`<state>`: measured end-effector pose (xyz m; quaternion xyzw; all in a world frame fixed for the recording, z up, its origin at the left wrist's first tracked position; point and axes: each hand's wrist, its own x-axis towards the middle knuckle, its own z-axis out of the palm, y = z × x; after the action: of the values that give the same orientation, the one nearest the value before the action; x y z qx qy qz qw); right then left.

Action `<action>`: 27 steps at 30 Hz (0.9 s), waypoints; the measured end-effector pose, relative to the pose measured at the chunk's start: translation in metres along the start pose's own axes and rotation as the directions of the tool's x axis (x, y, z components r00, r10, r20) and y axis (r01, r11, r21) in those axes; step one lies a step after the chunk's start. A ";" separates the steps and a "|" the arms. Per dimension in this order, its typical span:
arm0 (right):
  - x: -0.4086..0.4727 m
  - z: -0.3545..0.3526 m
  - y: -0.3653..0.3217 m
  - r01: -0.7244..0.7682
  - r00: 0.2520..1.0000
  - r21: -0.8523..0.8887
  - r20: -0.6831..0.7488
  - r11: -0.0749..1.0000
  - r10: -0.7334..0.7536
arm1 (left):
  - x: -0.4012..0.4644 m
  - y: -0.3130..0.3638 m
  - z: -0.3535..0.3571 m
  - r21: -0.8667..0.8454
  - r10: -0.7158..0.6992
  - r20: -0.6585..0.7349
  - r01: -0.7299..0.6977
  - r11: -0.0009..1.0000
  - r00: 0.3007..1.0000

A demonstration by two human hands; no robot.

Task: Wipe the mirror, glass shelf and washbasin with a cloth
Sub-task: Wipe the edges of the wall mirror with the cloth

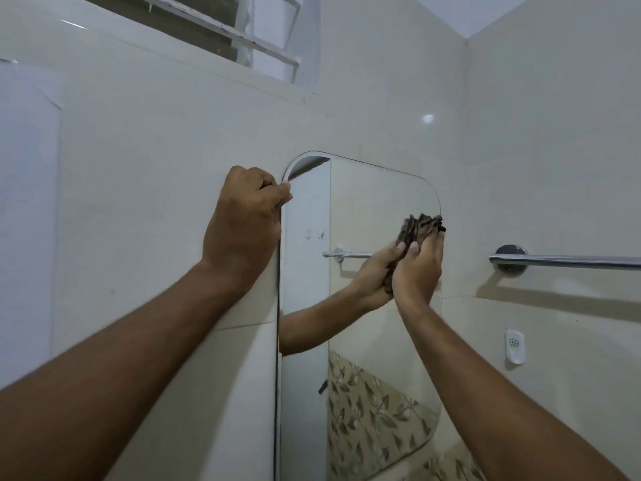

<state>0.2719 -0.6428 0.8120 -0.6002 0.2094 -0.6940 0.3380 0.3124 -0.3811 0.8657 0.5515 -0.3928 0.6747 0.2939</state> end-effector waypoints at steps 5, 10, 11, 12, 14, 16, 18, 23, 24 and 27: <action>-0.053 0.018 -0.056 0.241 0.968 0.031 0.058 0.970 -0.242 | 0.002 0.000 0.000 0.014 -0.009 0.009 0.008 1.000 1.000; -0.115 0.027 -0.098 0.415 0.892 0.116 0.144 0.902 -0.429 | 0.004 -0.001 0.000 0.023 -0.011 0.037 0.010 1.000 0.999; -0.126 0.027 -0.103 0.440 0.874 0.143 0.156 0.886 -0.459 | 0.004 0.001 -0.001 0.015 -0.029 0.039 0.028 0.999 0.999; -0.136 0.027 -0.105 0.456 0.860 0.169 0.171 0.874 -0.481 | 0.003 0.004 -0.003 0.001 -0.055 0.044 0.055 0.998 0.998; -0.154 0.025 -0.102 0.476 0.832 0.204 0.209 0.855 -0.513 | -0.006 0.013 -0.009 -0.050 -0.134 0.053 0.136 0.989 0.990; -0.170 0.020 -0.092 0.509 0.799 0.216 0.242 0.833 -0.551 | -0.024 0.022 -0.016 -0.085 -0.227 0.042 0.230 0.969 0.973; -0.178 0.016 -0.074 0.561 0.757 0.191 0.274 0.806 -0.592 | -0.046 0.028 -0.020 -0.082 -0.278 0.036 0.281 0.956 0.960; -0.156 -0.001 -0.029 0.643 0.712 0.151 0.244 0.751 -0.658 | -0.068 0.023 -0.016 -0.069 -0.123 0.066 0.127 0.989 0.990; -0.149 0.002 -0.025 0.629 0.727 0.144 0.239 0.764 -0.643 | -0.067 0.022 -0.015 -0.061 -0.098 0.061 0.101 0.993 0.993; -0.127 0.012 -0.024 0.529 0.830 0.135 0.122 0.838 -0.544 | -0.069 0.022 -0.015 -0.045 -0.077 0.058 0.080 0.996 0.995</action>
<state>0.2843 -0.5334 0.7433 -0.6702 -0.0279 -0.7212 0.1733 0.3017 -0.3772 0.7926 0.5784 -0.3946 0.6373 0.3219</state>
